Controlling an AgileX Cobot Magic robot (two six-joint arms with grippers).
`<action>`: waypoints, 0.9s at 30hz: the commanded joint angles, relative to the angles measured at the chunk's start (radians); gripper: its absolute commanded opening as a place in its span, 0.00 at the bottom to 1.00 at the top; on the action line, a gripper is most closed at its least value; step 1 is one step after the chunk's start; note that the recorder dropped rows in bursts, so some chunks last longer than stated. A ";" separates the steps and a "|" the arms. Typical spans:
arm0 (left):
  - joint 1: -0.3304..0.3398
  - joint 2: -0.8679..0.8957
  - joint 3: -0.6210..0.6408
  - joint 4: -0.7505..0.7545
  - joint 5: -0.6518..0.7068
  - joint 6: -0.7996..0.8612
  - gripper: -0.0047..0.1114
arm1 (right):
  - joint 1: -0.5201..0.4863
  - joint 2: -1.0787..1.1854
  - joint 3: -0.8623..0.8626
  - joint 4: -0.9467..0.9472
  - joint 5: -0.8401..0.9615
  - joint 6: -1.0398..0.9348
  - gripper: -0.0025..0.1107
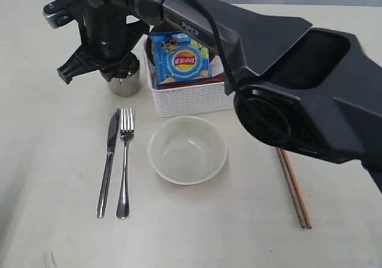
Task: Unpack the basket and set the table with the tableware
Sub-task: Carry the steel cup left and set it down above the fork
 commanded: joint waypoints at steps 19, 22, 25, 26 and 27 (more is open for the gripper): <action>0.002 -0.004 0.003 -0.009 -0.001 0.000 0.04 | -0.002 -0.110 -0.009 -0.055 -0.003 -0.009 0.36; 0.002 -0.004 0.003 -0.009 -0.001 0.000 0.04 | -0.013 -0.153 0.005 -0.023 -0.003 0.014 0.36; 0.002 -0.004 0.003 -0.009 -0.001 0.000 0.04 | -0.052 -0.236 0.076 0.141 -0.003 -0.009 0.36; 0.002 -0.004 0.003 -0.009 -0.001 0.000 0.04 | -0.066 -0.264 0.108 0.176 -0.003 -0.032 0.36; 0.002 -0.004 0.003 -0.009 -0.001 0.000 0.04 | -0.080 -0.295 0.147 0.180 -0.003 -0.039 0.36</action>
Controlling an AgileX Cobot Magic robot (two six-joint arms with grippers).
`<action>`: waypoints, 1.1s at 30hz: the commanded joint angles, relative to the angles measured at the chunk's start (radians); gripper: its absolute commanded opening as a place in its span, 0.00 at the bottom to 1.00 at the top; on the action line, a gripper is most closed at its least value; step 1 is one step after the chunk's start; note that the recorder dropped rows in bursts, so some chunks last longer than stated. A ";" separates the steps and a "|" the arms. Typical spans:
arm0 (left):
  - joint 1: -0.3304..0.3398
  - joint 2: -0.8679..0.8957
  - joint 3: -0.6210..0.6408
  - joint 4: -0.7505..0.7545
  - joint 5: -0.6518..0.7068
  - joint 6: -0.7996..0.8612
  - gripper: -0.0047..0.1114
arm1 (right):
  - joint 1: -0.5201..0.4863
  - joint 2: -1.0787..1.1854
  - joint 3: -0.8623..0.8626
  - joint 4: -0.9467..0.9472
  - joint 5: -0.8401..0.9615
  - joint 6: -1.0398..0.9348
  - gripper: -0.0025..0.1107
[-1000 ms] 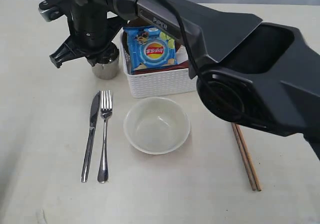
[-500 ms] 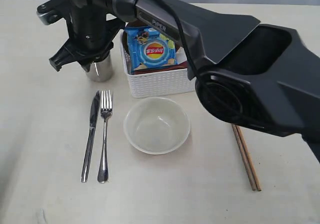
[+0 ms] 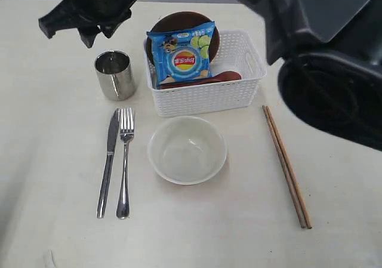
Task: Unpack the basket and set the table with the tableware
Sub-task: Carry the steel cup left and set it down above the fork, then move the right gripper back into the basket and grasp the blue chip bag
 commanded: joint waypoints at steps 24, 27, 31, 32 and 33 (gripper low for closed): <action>0.002 -0.004 0.003 -0.009 -0.001 0.000 0.04 | -0.491 -0.323 0.567 0.236 -0.080 -0.761 0.36; 0.002 -0.004 0.003 -0.009 -0.001 0.000 0.04 | -0.492 -0.233 0.534 0.154 -0.063 -0.840 0.36; 0.002 -0.004 0.003 -0.009 -0.001 0.000 0.04 | -0.478 -0.162 0.534 0.151 -0.076 -0.920 0.38; 0.002 -0.004 0.003 -0.009 -0.001 0.000 0.04 | -0.465 -0.153 0.534 0.133 -0.088 -0.925 0.40; 0.002 -0.004 0.003 -0.009 -0.001 0.000 0.04 | -0.445 -0.142 0.534 0.090 -0.103 -0.926 0.43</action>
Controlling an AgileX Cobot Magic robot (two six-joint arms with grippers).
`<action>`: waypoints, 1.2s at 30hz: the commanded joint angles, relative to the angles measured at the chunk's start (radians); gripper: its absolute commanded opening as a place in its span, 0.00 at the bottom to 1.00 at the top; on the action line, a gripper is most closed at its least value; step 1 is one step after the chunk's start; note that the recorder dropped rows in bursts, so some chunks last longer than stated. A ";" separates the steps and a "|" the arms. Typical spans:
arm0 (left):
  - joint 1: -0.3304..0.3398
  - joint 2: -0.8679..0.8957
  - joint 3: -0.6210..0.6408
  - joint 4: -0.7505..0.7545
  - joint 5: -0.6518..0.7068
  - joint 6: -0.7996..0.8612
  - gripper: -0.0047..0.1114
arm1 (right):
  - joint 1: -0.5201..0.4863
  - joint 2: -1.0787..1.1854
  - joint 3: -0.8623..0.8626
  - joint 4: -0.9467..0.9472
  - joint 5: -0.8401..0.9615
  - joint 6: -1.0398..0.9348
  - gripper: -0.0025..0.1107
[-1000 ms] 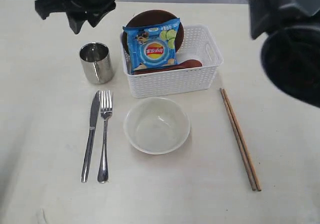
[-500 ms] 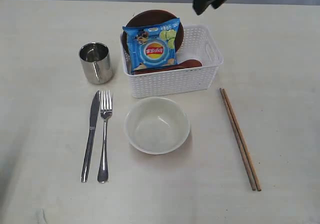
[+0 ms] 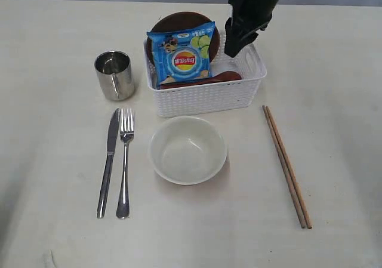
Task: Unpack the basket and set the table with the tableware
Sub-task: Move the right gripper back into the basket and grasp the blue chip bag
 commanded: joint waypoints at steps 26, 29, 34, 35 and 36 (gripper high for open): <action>0.002 -0.004 0.003 -0.009 -0.001 0.000 0.04 | 0.117 0.201 -0.006 -0.233 -0.125 0.106 0.50; 0.002 -0.004 0.003 -0.009 -0.001 0.000 0.04 | 0.117 0.204 -0.006 -0.240 -0.125 0.110 0.38; 0.002 -0.004 0.003 -0.009 -0.001 0.000 0.04 | 0.117 0.204 -0.006 -0.244 -0.125 0.110 0.03; 0.002 -0.004 0.003 -0.009 -0.001 0.000 0.04 | 0.117 0.204 -0.006 -0.244 -0.125 0.110 0.02; 0.002 -0.004 0.003 -0.009 -0.001 0.000 0.04 | 0.117 0.204 -0.006 -0.244 -0.125 0.110 0.02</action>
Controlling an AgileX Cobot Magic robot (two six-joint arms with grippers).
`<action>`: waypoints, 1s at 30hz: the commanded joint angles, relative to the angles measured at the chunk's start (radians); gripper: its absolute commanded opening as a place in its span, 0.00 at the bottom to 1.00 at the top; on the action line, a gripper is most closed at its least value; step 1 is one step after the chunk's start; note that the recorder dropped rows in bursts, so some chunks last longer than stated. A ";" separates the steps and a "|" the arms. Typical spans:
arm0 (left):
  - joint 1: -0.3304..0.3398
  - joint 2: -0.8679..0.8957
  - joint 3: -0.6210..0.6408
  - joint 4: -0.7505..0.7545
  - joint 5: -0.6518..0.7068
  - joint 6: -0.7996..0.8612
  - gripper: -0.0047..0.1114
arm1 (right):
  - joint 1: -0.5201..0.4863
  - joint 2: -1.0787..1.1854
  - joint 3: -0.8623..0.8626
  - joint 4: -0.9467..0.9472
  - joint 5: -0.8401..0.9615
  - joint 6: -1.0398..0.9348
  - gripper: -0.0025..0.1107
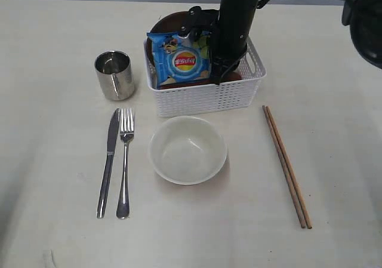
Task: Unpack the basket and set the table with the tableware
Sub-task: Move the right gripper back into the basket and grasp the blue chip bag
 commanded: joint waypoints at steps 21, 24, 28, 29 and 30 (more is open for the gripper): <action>0.002 -0.004 0.003 -0.009 -0.001 0.000 0.04 | -0.003 -0.132 0.009 0.033 -0.009 -0.011 0.02; 0.002 -0.004 0.003 -0.009 -0.001 0.000 0.04 | -0.003 -0.128 0.009 0.162 0.017 -0.095 0.04; 0.002 -0.004 0.003 -0.009 -0.001 0.000 0.04 | 0.013 -0.113 0.009 0.227 0.027 -0.191 0.28; 0.002 -0.004 0.003 -0.009 -0.001 0.000 0.04 | 0.021 -0.106 0.009 0.210 0.009 -0.181 0.38; 0.002 -0.004 0.003 -0.009 -0.001 0.000 0.04 | 0.027 -0.102 0.009 0.186 -0.005 -0.165 0.43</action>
